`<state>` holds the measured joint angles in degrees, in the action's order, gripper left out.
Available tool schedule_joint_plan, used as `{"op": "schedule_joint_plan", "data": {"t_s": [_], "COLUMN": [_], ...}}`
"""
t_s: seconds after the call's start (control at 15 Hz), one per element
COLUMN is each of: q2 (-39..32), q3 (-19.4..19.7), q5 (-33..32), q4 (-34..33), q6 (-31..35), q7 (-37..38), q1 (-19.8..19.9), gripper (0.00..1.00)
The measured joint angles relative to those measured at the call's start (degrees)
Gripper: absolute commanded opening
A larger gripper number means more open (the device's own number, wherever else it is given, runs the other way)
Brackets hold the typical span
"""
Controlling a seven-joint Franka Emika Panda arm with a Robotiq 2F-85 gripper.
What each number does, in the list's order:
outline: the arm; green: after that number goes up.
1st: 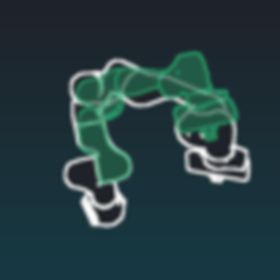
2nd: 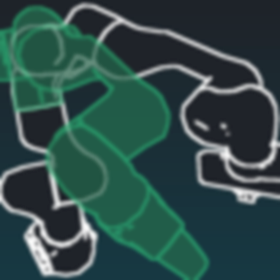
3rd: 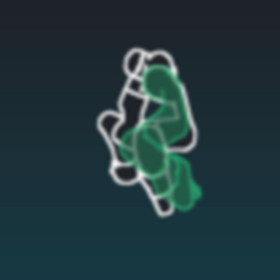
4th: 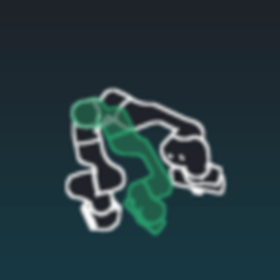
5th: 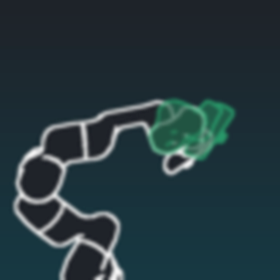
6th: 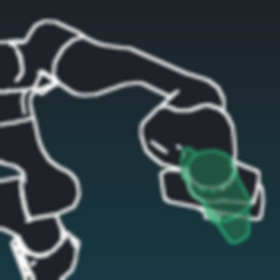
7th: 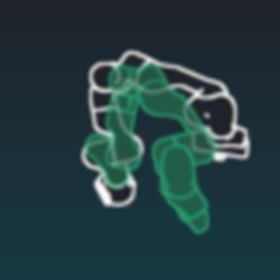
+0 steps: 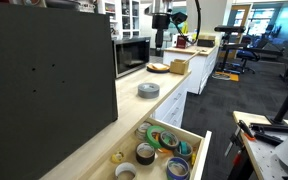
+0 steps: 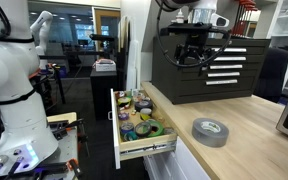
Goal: Pick up the gray masking tape and put it in the open drawer
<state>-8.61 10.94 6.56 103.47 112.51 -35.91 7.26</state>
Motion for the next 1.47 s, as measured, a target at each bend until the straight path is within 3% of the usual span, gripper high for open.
{"op": "schedule_joint_plan", "data": {"t_s": [0.2, 0.93, 1.47], "q2": [-0.87, -5.74, -11.33], "q3": [-0.45, -2.49, -3.42], "q5": [-1.07, -5.88, -5.88], "q4": [1.01, 8.27, 7.94], "q6": [2.09, 19.71, 25.64], "q7": [0.00, -0.08, -1.40], "q1": [0.27, 0.47, 2.91], "gripper": [1.00, 1.00, 1.00]}}
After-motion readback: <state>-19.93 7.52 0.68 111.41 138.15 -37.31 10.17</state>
